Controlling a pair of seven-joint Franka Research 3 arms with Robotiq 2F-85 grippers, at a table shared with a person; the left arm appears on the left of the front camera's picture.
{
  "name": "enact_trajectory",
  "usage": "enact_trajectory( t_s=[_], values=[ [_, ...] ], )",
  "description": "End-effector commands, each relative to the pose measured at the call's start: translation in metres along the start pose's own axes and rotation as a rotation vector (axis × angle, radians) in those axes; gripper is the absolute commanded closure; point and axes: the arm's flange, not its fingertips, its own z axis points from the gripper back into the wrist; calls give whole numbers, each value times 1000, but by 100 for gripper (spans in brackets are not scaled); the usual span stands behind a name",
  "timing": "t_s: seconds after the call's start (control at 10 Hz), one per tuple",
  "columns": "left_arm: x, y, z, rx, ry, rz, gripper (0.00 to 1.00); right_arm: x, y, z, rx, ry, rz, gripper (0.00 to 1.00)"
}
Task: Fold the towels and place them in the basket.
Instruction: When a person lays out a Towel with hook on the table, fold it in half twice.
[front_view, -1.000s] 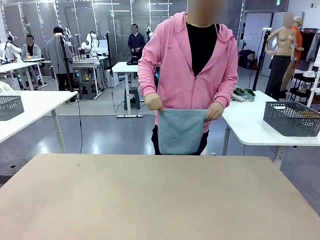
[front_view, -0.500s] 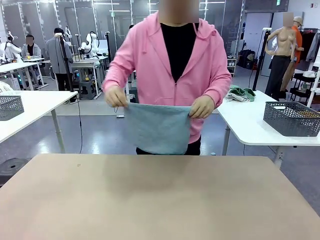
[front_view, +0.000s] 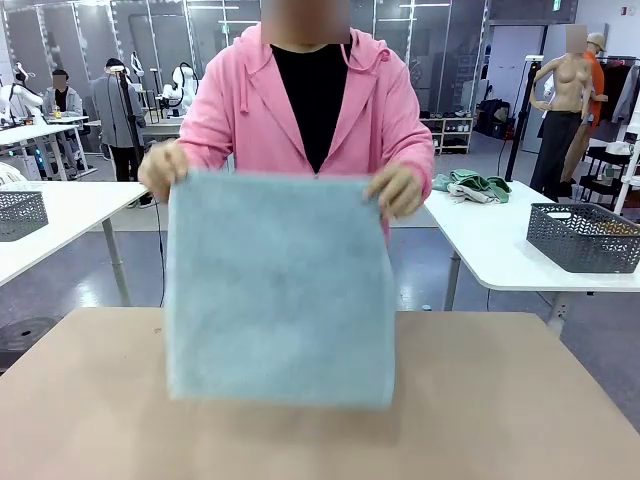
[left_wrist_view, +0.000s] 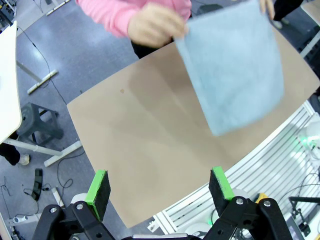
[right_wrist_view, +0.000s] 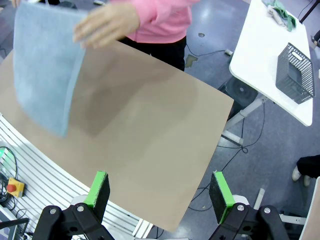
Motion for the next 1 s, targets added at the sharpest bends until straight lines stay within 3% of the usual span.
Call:
enact_trajectory(
  t_s=[0.0, 0.9],
  values=[
    [1, -1, 3, 7, 3, -7, 0, 0, 0, 1, 0, -3, -7, 0],
    [1, -1, 3, 7, 3, -7, 0, 0, 0, 1, 0, -3, -7, 0]
  ],
)
